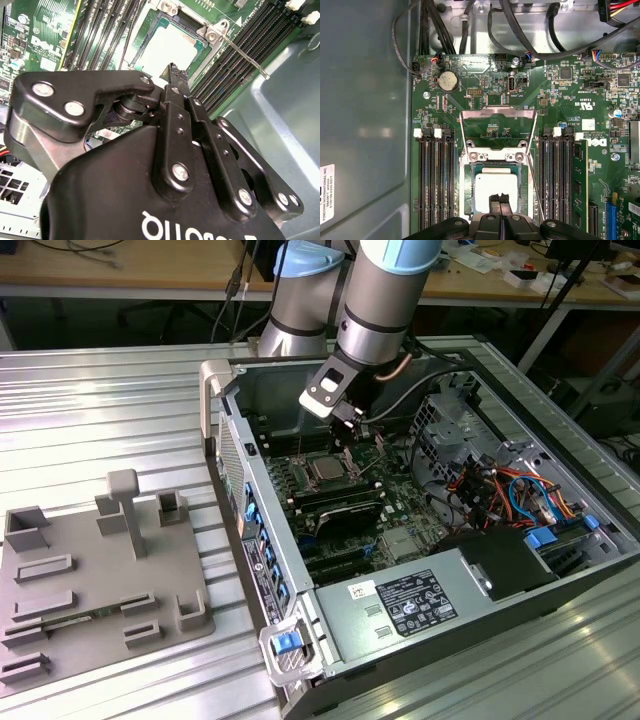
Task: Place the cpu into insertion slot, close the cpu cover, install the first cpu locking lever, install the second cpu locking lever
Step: 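Close the cpu cover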
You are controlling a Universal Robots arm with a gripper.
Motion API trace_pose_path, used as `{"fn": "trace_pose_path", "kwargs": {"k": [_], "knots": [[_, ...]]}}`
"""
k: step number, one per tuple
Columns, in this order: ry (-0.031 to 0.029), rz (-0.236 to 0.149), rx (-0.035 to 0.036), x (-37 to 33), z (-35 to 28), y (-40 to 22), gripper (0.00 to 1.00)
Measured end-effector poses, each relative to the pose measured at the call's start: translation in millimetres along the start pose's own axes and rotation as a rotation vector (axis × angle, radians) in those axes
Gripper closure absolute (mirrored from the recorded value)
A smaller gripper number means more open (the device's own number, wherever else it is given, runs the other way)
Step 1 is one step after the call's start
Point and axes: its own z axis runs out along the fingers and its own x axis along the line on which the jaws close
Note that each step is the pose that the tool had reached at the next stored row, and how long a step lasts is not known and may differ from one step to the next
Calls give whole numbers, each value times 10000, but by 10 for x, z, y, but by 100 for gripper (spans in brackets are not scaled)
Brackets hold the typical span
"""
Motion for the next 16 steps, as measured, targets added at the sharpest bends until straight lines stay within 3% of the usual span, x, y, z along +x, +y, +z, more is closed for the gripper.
{"fn": "trace_pose_path", "kwargs": {"k": [8, 16], "knots": [[2, 0, 0, 0, -2, 0, 89], [4, 0, 0, 1, -79, 2, 89]]}}
